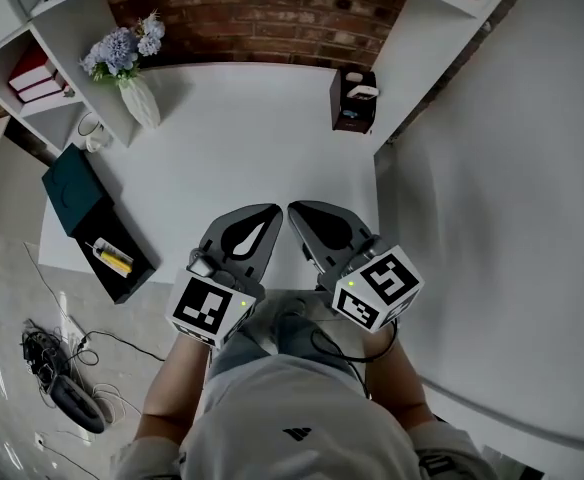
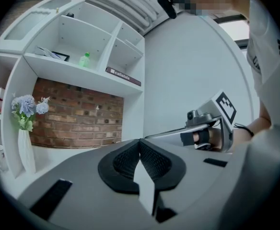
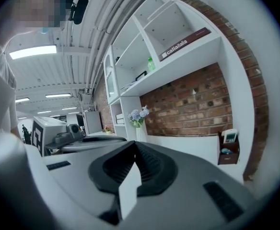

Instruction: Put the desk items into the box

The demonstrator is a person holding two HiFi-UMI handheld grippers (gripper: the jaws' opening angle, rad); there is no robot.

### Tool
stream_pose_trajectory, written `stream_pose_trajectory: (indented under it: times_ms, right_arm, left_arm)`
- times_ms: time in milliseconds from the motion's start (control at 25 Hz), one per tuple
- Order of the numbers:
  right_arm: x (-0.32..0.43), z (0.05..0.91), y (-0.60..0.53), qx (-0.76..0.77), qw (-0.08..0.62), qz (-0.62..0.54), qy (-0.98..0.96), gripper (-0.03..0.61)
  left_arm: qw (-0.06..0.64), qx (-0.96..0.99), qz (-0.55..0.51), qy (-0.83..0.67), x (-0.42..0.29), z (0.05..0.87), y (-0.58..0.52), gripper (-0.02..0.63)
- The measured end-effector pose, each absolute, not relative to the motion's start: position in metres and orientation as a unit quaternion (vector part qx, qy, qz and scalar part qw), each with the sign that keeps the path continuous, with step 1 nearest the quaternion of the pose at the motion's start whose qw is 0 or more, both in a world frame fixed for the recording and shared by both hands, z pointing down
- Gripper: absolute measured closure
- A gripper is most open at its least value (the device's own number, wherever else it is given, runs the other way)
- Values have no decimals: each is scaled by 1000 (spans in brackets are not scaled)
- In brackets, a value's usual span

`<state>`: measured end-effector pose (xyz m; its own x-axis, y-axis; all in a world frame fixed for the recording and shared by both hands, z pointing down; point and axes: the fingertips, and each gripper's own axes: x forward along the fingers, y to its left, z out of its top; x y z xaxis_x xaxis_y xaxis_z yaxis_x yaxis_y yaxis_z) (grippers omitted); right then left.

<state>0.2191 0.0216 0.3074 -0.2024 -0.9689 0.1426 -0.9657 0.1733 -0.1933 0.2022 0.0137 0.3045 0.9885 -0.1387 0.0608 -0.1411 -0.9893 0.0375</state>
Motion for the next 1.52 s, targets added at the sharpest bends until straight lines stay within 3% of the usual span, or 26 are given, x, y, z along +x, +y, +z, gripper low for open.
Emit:
stream_pose_trajectory:
  times_ms: [760,1520]
  right_arm:
    - [305,319,77,-671,19,-127,730,570]
    - [343,331,90,-665,30,-141,733,569]
  left_arm:
    - [17,999,32,-18,289,313,66,601]
    - [1,999,40,-28,323,311,77,601]
